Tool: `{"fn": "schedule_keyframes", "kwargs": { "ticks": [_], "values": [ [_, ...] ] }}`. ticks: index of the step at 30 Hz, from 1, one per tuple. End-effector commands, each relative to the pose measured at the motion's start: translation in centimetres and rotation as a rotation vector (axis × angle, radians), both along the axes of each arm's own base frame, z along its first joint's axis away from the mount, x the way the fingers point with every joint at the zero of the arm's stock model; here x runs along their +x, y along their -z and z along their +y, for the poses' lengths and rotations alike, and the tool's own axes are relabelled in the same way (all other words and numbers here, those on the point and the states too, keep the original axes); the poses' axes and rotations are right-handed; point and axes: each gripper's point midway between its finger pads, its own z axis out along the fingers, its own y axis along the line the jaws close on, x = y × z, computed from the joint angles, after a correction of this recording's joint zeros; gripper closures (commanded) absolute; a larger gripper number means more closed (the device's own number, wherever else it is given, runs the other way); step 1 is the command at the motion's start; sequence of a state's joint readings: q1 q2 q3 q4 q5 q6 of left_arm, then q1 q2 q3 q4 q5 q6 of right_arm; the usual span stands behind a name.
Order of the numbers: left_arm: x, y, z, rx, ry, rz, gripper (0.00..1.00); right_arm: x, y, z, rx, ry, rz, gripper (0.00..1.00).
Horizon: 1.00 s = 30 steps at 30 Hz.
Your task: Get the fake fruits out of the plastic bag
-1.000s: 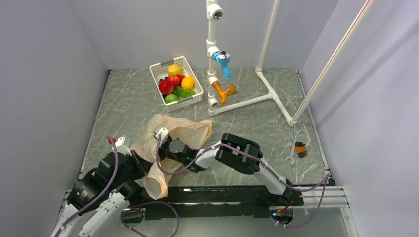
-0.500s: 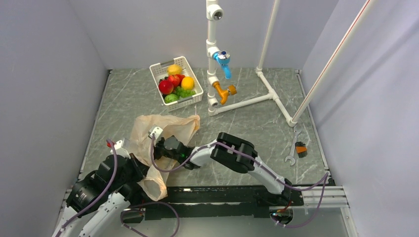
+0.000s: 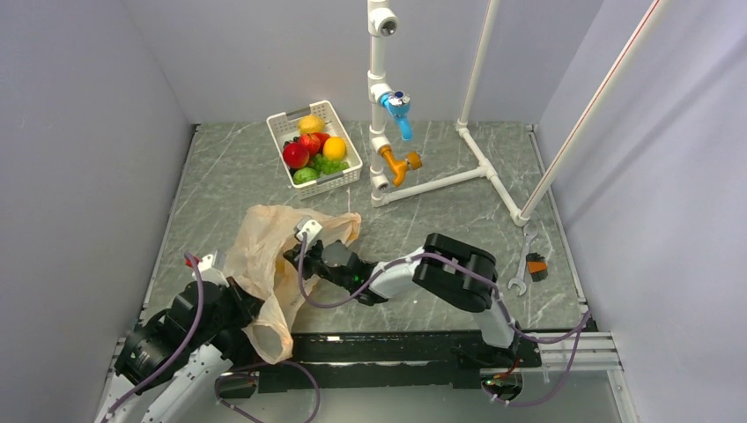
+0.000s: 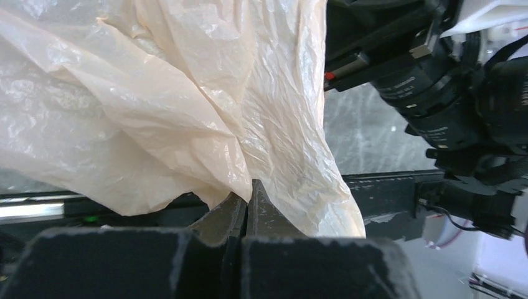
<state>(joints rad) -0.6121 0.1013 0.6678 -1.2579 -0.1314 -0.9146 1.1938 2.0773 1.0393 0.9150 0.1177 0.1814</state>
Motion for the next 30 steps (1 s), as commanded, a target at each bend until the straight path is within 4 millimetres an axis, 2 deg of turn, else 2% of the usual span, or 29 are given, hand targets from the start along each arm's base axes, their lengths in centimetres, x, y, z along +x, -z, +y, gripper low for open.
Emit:
{"fn": "schedule_keyframes", "kwargs": {
  "ticks": [1,4,6,9,13,15,17,19,21,25,27,30],
  "values": [
    [1.5,-5.3,-3.4,-0.184,0.102,-0.179,1.0,1.5,-4.1,-2.1,0.083,0.104,-0.05,0.89],
    [2.8,-9.8,-6.2,-0.275,0.198,-0.276,1.0,1.3,-4.7,-3.2,0.089,0.103,-0.02,0.89],
    [3.9,-12.0,-8.1,-0.273,0.265,-0.273,1.0,0.8,-5.2,-3.9,0.091,0.094,-0.007,0.88],
    [5.6,-14.8,-12.0,-0.26,0.423,-0.225,1.0,0.0,-6.5,-5.5,0.118,0.096,0.017,0.85],
    [5.9,-19.1,-16.6,-0.339,0.653,-0.244,1.0,-0.7,-7.8,-8.3,0.118,0.124,0.04,0.81],
    [5.7,-20.4,-17.7,-0.343,0.704,-0.269,1.0,-0.9,-8.3,-9.9,0.103,0.147,0.035,0.8],
    [5.6,-19.3,-17.5,-0.296,0.697,-0.241,1.0,-1.2,-8.1,-11.6,0.072,0.167,0.028,0.78],
    [5.5,-16.0,-16.2,-0.224,0.644,-0.178,1.0,-1.2,-8.0,-13.2,0.051,0.197,0.026,0.77],
    [5.3,-12.0,-14.0,-0.143,0.554,-0.122,1.0,-1.3,-7.8,-14.2,0.041,0.216,0.03,0.75],
    [3.2,-4.6,-9.2,-0.026,0.404,0.005,1.0,-1.7,-6.4,-14.7,0.003,0.219,0.06,0.65],
    [2.2,-2.6,-7.8,-0.013,0.359,0.032,1.0,-2.0,-5.5,-14.5,-0.013,0.199,0.081,0.61],
    [1.1,-1.0,-6.9,-0.027,0.341,0.042,1.0,-2.8,-4.4,-13.8,-0.023,0.162,0.085,0.53]
  ]
}}
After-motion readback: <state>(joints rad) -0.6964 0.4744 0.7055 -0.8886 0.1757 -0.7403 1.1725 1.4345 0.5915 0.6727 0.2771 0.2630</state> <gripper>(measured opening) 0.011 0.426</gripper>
